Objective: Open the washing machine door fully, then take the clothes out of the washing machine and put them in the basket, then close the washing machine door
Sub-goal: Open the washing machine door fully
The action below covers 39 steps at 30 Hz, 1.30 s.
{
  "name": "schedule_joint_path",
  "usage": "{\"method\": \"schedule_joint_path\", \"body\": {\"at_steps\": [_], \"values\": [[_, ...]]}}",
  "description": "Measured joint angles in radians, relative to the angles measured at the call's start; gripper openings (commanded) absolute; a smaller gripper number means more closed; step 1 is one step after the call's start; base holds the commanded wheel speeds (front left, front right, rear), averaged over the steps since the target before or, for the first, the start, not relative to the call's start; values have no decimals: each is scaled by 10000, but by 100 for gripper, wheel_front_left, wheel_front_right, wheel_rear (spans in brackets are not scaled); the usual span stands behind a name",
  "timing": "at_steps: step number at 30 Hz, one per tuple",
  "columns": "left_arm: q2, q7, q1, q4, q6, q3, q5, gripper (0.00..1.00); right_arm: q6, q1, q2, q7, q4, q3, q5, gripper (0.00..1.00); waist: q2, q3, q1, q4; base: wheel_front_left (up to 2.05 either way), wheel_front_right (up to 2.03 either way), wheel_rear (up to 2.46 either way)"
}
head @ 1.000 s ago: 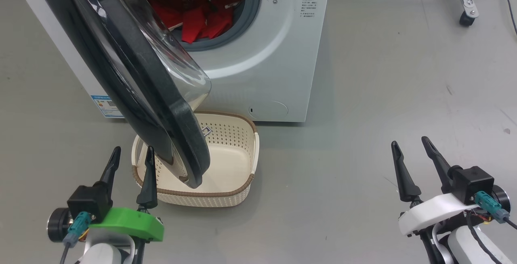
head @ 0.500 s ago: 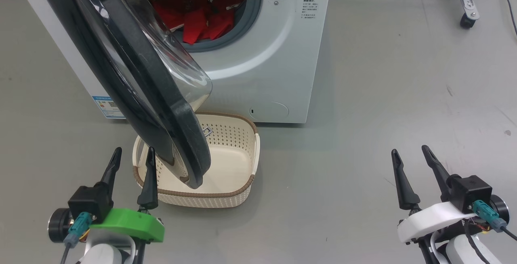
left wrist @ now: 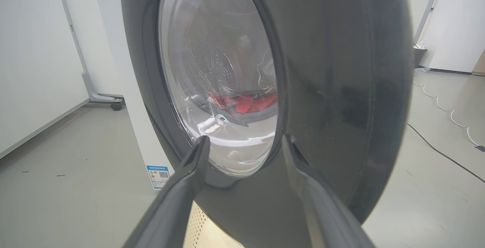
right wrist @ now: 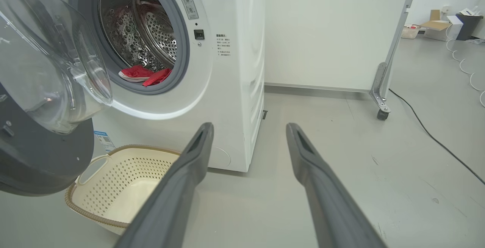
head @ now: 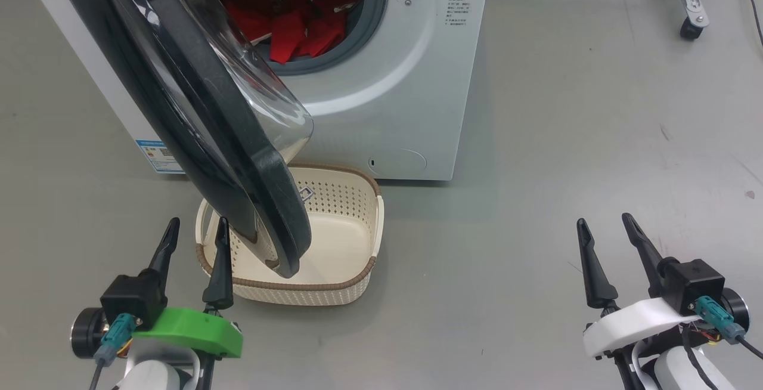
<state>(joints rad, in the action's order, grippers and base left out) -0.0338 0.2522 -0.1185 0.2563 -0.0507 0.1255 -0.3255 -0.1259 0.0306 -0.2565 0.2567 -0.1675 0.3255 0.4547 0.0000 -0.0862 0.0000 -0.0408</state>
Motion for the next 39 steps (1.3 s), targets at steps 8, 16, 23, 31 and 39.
{"method": "schedule_joint_path", "body": {"at_steps": [8,16,23,31,39], "values": [[0,0,1,2,0,-4,0,100,10,-16,73,0,2,-84,-96,100,0,24,0,0,0,0,0],[0,0,7,27,0,-4,0,100,104,-37,165,0,2,-176,-173,100,0,47,0,19,0,0,0],[0,0,12,46,0,19,-13,100,132,-65,194,0,-10,-228,-190,100,0,56,0,7,0,0,0],[0,0,16,56,-71,44,-27,13,224,-187,307,0,-15,-322,-188,100,0,52,0,-24,0,0,0],[0,0,18,71,-88,86,-27,0,309,-187,345,0,-21,-391,-265,100,0,25,0,-64,0,0,0]]}}
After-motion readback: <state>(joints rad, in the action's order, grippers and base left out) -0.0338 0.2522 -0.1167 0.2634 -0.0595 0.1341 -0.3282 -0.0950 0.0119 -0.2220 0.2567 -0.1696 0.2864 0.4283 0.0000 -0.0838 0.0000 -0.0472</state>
